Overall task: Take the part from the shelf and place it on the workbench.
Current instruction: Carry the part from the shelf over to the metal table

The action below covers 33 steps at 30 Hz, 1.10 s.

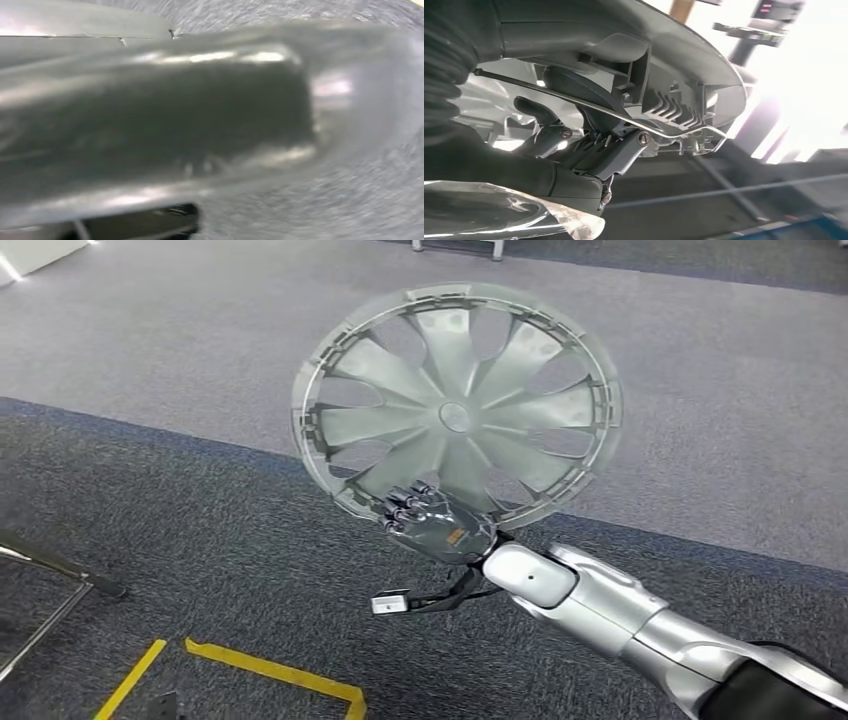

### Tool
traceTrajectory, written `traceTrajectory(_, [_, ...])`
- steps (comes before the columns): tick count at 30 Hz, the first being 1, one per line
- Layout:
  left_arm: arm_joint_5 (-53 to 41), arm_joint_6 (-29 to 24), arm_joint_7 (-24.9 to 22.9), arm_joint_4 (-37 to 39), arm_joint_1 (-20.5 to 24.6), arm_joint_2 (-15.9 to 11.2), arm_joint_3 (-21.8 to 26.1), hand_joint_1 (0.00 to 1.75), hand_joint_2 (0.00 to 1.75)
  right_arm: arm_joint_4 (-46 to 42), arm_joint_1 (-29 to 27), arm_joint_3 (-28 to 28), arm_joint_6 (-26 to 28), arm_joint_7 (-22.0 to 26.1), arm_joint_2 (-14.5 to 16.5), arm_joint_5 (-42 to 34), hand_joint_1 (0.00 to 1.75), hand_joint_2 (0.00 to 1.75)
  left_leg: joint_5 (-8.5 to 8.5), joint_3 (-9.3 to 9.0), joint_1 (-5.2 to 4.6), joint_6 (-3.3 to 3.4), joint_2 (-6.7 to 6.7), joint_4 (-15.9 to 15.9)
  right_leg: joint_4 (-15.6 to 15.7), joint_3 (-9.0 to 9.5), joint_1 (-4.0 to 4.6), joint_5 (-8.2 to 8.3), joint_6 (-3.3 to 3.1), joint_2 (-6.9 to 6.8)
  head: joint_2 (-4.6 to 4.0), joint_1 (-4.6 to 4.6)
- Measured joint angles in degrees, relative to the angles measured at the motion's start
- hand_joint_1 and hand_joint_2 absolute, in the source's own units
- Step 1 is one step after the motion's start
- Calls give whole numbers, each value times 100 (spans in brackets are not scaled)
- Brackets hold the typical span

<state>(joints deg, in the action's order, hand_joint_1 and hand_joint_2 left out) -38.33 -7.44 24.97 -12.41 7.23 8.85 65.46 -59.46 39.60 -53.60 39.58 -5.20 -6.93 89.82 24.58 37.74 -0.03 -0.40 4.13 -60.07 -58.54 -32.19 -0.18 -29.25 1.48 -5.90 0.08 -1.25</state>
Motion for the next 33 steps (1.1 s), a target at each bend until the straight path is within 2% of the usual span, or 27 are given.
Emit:
traceTrajectory(1, [110,21,26,0,5,-1,93,0,0,16,38,26,0,92,28,0,175,175,7,6,4,51,-68,6,9,22,3,-17,24,-67,1,3])
traceTrajectory(2, [162,14,37,0,-4,-2,167,0,0,30,70,52,0,159,63,1,175,175,9,0,8,87,-133,17,6,30,-10,-49,55,-77,1,13])
traceTrajectory(3, [174,-1,36,0,-11,-3,216,0,0,39,99,73,0,201,93,1,175,175,10,-10,14,126,-196,27,-58,9,-26,-115,80,3,1,13])
traceTrajectory(4, [173,-30,27,0,-8,-6,257,0,0,47,124,94,0,226,117,-1,175,175,6,-19,24,164,-260,36,-230,-73,-41,-228,96,141,1,19])
traceTrajectory(6, [163,-105,-13,-1,11,-11,319,0,0,56,141,115,0,227,125,-2,175,175,8,-23,28,222,-408,40,-921,-420,-51,-555,99,450,1,40])
traceTrajectory(7, [152,-149,-51,-1,17,-14,347,0,0,63,135,117,0,225,125,-2,175,175,9,-23,21,240,-494,39,-1309,-632,-47,-693,93,519,1,49])
traceTrajectory(8, [138,-194,-100,-1,15,-14,364,0,0,72,127,112,0,226,125,0,175,175,10,-25,12,249,-583,38,-1577,-798,-42,-745,80,552,0,53])
traceTrajectory(9, [121,-242,-160,0,8,-15,375,0,0,83,124,108,0,228,125,1,175,175,10,-30,1,253,-674,37,-1643,-877,-35,-682,56,571,0,57])
traceTrajectory(10, [106,-289,-220,0,-2,-16,383,0,0,92,129,105,0,232,126,1,175,175,9,-38,-11,255,-762,36,-1480,-847,-25,-504,15,599,0,59])
traceTrajectory(11, [91,-332,-270,0,-10,-16,388,0,0,99,141,105,0,237,130,-1,175,175,9,-48,-21,255,-845,36,-1133,-725,-12,-254,-38,664,0,61])
traceTrajectory(13, [70,-381,-323,0,-17,-5,400,0,0,103,167,106,0,250,138,-4,175,175,2,-42,-19,241,-984,32,-420,-423,-4,112,-153,946,0,44])
traceTrajectory(14, [64,-390,-328,0,-17,1,409,0,0,104,180,107,0,269,140,-4,175,175,-10,-23,-2,221,-1045,32,-204,-318,3,179,-187,1051,1,43])
traceTrajectory(15, [63,-394,-317,0,-21,7,421,0,0,104,190,108,0,295,142,-3,175,175,-26,1,21,192,-1105,37,-116,-265,7,173,-204,1104,0,47])
traceTrajectory(17, [66,-427,-235,-3,-40,-3,447,0,0,105,213,117,0,369,169,-1,175,175,-52,25,42,124,-1198,62,-2,-196,6,181,-197,983,1,76])
traceTrajectory(18, [79,-459,-162,-5,-49,-4,456,0,0,106,221,130,0,406,193,-4,175,175,-24,34,25,92,-1117,43,59,-158,-12,194,-195,913,0,64])
traceTrajectory(19, [97,-498,-87,-8,-47,-8,466,0,0,107,229,150,0,443,220,-9,175,175,56,75,6,59,-971,-60,116,-117,-30,209,-192,833,0,43])
traceTrajectory(21, [129,-548,22,-10,-25,-4,479,0,0,116,236,193,-1,521,250,-21,175,175,367,308,1,-7,-614,-611,166,-53,-45,211,-196,665,1,2])
traceTrajectory(22, [133,-555,45,-11,-15,-7,482,0,0,126,237,208,-1,566,255,-22,175,175,528,477,26,-43,-530,-994,167,-34,-46,199,-198,573,1,-1])
traceTrajectory(23, [133,-555,53,-11,-12,-7,483,0,0,138,236,216,-2,611,263,-20,175,175,621,612,55,-77,-490,-1300,165,-17,-47,183,-195,484,1,-1])
traceTrajectory(24, [132,-555,57,-11,-15,-7,484,0,0,152,237,219,-2,649,279,-18,175,175,612,669,85,-110,-466,-1436,162,0,-50,165,-188,400,0,-1])
traceTrajectory(25, [132,-554,58,-11,-19,-7,486,0,0,163,242,221,-2,679,300,-16,175,175,497,621,111,-140,-443,-1346,158,18,-56,146,-175,325,1,-2])
traceTrajectory(26, [130,-554,58,-11,-22,-8,488,0,0,170,252,225,-2,698,325,-15,175,175,301,467,131,-161,-390,-1036,150,41,-63,123,-154,257,1,-3])
traceTrajectory(27, [125,-554,58,-10,-22,-6,489,0,0,177,268,231,-2,711,346,-15,175,175,121,271,135,-177,-265,-637,139,63,-63,96,-124,193,1,-4])
traceTrajectory(29, [114,-551,47,-9,-8,8,489,0,0,188,307,248,-2,734,371,-11,175,175,-59,-13,103,-125,-62,-31,98,85,-30,30,-50,77,1,-12])
traceTrajectory(30, [105,-549,36,-9,-3,18,488,0,0,193,322,256,-1,745,377,-9,175,175,-48,-51,82,-78,-20,69,90,94,-10,3,-17,20,1,-16])
traceTrajectory(32, [83,-549,12,-9,-8,30,487,0,0,199,343,263,0,762,396,-3,175,175,-23,-40,67,25,-132,70,98,129,2,-40,38,-104,1,-14])
traceTrajectory(33, [73,-549,4,-9,-16,33,487,0,0,199,352,263,0,768,406,-4,175,175,-20,-46,72,62,-198,73,74,131,-12,-86,70,-81,1,-11])
